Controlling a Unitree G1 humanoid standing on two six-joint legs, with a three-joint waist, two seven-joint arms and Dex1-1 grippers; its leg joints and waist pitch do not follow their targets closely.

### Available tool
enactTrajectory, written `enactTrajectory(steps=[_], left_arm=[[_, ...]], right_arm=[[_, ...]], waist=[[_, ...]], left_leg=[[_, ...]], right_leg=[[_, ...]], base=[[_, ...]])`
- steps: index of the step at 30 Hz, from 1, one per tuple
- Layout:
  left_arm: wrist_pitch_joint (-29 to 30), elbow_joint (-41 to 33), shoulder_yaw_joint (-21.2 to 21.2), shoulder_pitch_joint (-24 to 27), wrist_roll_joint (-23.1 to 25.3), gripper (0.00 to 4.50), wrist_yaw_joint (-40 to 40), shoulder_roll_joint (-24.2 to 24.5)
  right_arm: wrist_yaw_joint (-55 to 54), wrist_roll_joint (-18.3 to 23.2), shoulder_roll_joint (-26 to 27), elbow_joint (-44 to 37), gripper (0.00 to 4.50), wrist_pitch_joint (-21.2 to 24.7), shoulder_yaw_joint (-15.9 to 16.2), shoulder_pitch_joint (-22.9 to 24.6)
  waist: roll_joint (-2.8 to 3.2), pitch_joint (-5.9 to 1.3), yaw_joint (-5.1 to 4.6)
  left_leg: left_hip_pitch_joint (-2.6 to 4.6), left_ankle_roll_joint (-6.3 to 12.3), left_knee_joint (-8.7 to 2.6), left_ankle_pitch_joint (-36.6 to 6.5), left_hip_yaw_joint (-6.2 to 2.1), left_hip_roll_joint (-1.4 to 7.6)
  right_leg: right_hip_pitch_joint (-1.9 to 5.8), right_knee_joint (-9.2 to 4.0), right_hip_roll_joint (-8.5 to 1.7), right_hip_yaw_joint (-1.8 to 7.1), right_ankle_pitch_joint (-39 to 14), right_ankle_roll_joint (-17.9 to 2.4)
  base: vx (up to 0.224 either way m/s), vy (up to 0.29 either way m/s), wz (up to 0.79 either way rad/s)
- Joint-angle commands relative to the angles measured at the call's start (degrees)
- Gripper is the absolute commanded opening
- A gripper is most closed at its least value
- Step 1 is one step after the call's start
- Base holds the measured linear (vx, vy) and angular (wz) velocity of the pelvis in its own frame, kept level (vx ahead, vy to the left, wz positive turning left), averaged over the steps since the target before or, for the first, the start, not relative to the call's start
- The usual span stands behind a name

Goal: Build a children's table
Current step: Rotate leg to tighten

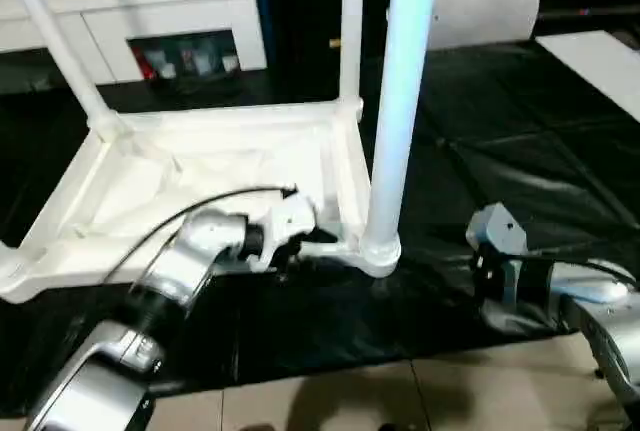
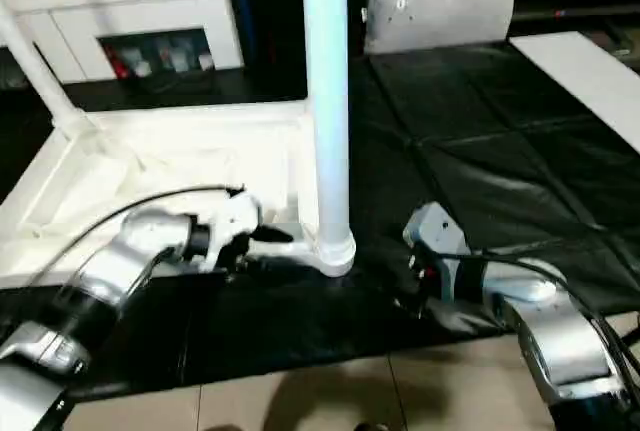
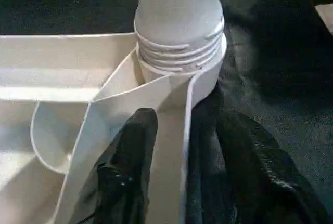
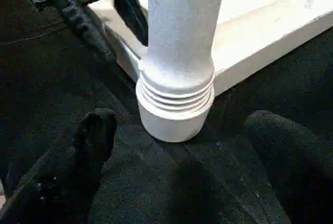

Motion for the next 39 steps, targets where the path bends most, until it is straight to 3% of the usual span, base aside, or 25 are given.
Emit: enactTrajectory(steps=[1,5,9,11,12,19,28,32,33,35,36,39], left_arm=[[-0.6,1.0,-0.4,-1.1,1.0,1.74,-0.9,0.3],[-0.8,4.0,-0.6,-3.1,1.8,1.41,-2.2,0.7],[-1.6,5.5,-0.6,-3.5,2.1,1.03,-2.9,1.0],[-2.3,6.6,-0.6,-3.4,2.6,0.98,-3.5,1.4],[-2.8,7.2,-0.6,-3.3,3.1,0.69,-3.7,1.6],[-4.7,8.6,-0.6,-2.8,4.4,0.19,-3.7,2.6],[-6.4,6.8,2.0,-0.9,2.1,0.08,-4.7,1.9],[-6.8,2.6,1.5,2.3,1.1,0.08,-6.0,1.9],[-6.7,1.5,1.0,3.0,1.2,0.00,-6.3,2.0],[-6.4,-0.9,0.0,4.4,1.2,0.00,-7.2,2.1],[-5.9,-2.9,-0.6,5.4,1.1,0.00,-7.8,1.8],[-5.9,-3.6,-1.1,5.9,1.3,0.00,-7.6,1.4]], right_arm=[[0.4,1.0,-0.3,-1.2,4.50,0.4,0.0,0.1],[0.1,1.0,-0.4,-1.7,4.50,0.4,-0.2,0.7],[-0.2,1.1,-0.3,-2.1,4.50,0.6,-0.5,1.1],[-0.3,1.0,-0.1,-2.2,4.50,0.6,-0.4,1.3],[-0.3,1.0,0.0,-2.1,4.50,0.6,-0.4,1.3],[0.0,0.7,0.2,-1.1,4.50,0.2,0.1,0.3],[-0.9,-0.3,0.7,0.8,4.50,-0.3,0.2,-1.7],[0.9,-0.1,0.6,3.0,4.50,-3.3,0.0,-4.3],[2.6,0.6,0.4,3.3,4.22,-4.0,0.0,-4.7],[5.4,1.3,-0.2,4.1,4.11,-5.5,0.3,-5.6],[8.0,2.3,-0.3,5.6,4.01,-5.3,0.7,-7.2],[10.8,3.5,-0.3,6.4,3.71,-4.5,1.3,-8.1]], waist=[[-0.61,-3.77,0.27],[-0.03,-3.78,0.20],[0.03,-3.72,0.15],[-0.06,-3.73,0.17],[-0.26,-3.71,0.15],[-0.32,-3.66,0.20],[-0.55,-3.64,0.09],[-0.45,-3.91,0.07],[-0.48,-4.00,0.20],[-0.42,-3.97,0.29],[-0.94,-4.01,0.25],[-0.68,-3.96,0.65]], left_leg=[[-0.63,6.08,-3.77,-1.9,-1.57,2.75],[-0.58,5.95,-3.70,-2.1,-1.48,2.59],[-0.69,5.96,-3.64,-2.3,-1.38,2.31],[-0.72,5.90,-3.62,-2.5,-1.36,2.24],[-0.73,5.90,-3.68,-2.5,-1.40,2.33],[-0.63,5.75,-3.74,-2.7,-1.38,2.35],[-0.75,5.74,-3.74,-2.4,-1.33,2.35],[-0.61,6.16,-3.77,-1.0,-1.50,3.00],[-0.68,6.79,-3.75,-0.6,-1.59,3.31],[-0.70,7.66,-3.74,0.2,-1.64,3.59],[-0.78,8.12,-3.68,0.7,-1.60,3.74],[-0.70,8.94,-3.56,1.1,-1.37,3.60]], right_leg=[[4.12,-4.87,-4.74,3.29,-20.0,2.9],[4.17,-4.97,-4.73,3.15,-20.1,2.6],[4.21,-5.15,-4.55,2.94,-21.1,3.4],[4.23,-5.27,-4.54,2.87,-21.6,4.0],[4.18,-5.30,-4.50,2.84,-21.8,4.3],[4.01,-5.36,-4.58,2.78,-22.5,5.2],[3.99,-5.36,-4.66,2.75,-22.9,5.6],[3.93,-4.72,-5.07,3.26,-20.4,3.4],[4.01,-4.26,-5.27,3.42,-19.0,2.4],[3.95,-3.92,-5.39,3.67,-17.7,1.4],[4.01,-3.76,-5.47,3.83,-16.9,0.6],[3.92,-3.66,-5.48,3.94,-17.6,-0.7]], base=[[0.000,0.000,0.00],[0.000,0.000,0.00],[0.000,0.000,0.00],[0.000,0.000,0.00],[0.000,0.000,0.00],[0.000,0.000,0.00],[0.000,0.000,0.00],[0.000,0.000,0.00],[0.000,0.000,0.00],[0.000,0.000,0.00],[0.000,0.000,0.00],[0.000,0.000,0.00]])
